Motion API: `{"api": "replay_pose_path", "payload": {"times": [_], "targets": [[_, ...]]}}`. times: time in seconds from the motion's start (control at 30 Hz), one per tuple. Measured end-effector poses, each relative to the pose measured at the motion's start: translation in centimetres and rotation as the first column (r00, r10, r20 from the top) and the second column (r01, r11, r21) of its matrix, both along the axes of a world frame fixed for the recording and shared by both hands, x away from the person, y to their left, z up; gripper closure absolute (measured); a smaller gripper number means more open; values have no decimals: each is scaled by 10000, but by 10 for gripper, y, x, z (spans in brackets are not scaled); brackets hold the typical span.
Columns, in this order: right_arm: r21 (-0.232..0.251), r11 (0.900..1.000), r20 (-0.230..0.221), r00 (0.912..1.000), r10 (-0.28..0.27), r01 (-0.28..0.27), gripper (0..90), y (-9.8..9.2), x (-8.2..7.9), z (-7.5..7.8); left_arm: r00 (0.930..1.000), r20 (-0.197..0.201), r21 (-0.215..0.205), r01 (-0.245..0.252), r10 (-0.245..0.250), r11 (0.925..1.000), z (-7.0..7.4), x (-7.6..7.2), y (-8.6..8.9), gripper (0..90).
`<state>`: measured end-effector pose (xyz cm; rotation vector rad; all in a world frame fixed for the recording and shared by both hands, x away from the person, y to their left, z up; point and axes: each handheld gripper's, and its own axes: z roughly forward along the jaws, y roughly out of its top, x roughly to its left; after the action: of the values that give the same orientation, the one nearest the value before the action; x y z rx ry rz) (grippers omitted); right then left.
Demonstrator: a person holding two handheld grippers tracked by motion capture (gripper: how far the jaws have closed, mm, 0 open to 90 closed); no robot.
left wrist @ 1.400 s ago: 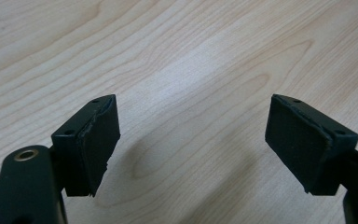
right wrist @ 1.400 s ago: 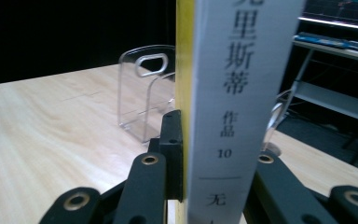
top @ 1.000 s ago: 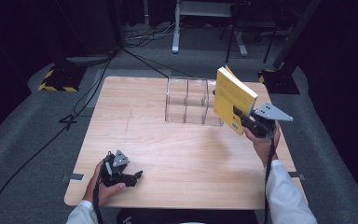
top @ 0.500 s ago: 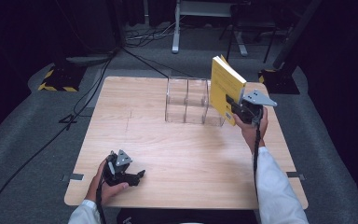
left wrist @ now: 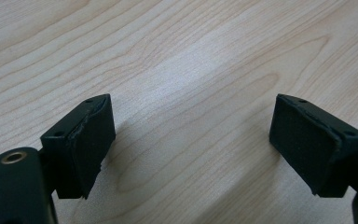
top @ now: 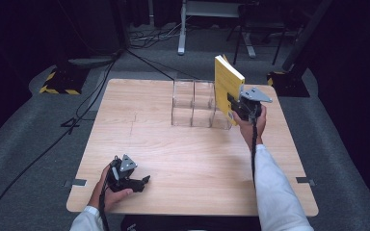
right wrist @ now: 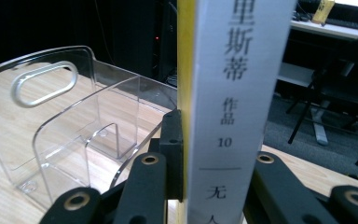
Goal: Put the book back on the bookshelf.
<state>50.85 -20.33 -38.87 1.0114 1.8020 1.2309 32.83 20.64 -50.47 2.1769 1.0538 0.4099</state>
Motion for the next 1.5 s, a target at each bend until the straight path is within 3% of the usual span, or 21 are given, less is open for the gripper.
{"api": "replay_pose_path", "payload": {"times": [0.23, 0.67, 0.97, 1.1, 1.33, 1.5], "targets": [[-87, 9994, 44, 9995, -322, 322, 764, 6, 12, -13, 10000, -7, -22, 82, -82, 10000, 0, 0, 0, 146], [13, 9990, -344, 9984, -447, 448, 763, 7, 26, -33, 9994, -88, -50, 321, -321, 9995, 0, -1, -1, 147], [163, 9994, -390, 9988, -291, 298, 760, 6, 24, -38, 9990, -27, 26, 454, -453, 9990, 0, -2, 0, 153], [-123, 9999, -540, 9985, 45, -52, 756, 6, 21, -39, 9963, -27, -26, 858, -858, 9963, 0, -8, 0, 155], [-535, 9986, -747, 9972, 7, -47, 743, 4, 20, -41, 9962, -41, -30, 869, -869, 9962, 0, -8, 0, 154], [-378, 9993, -784, 9969, -44, 15, 735, -1, 17, -44, 9962, -39, -34, 868, -868, 9962, 0, -8, 0, 154]]}}
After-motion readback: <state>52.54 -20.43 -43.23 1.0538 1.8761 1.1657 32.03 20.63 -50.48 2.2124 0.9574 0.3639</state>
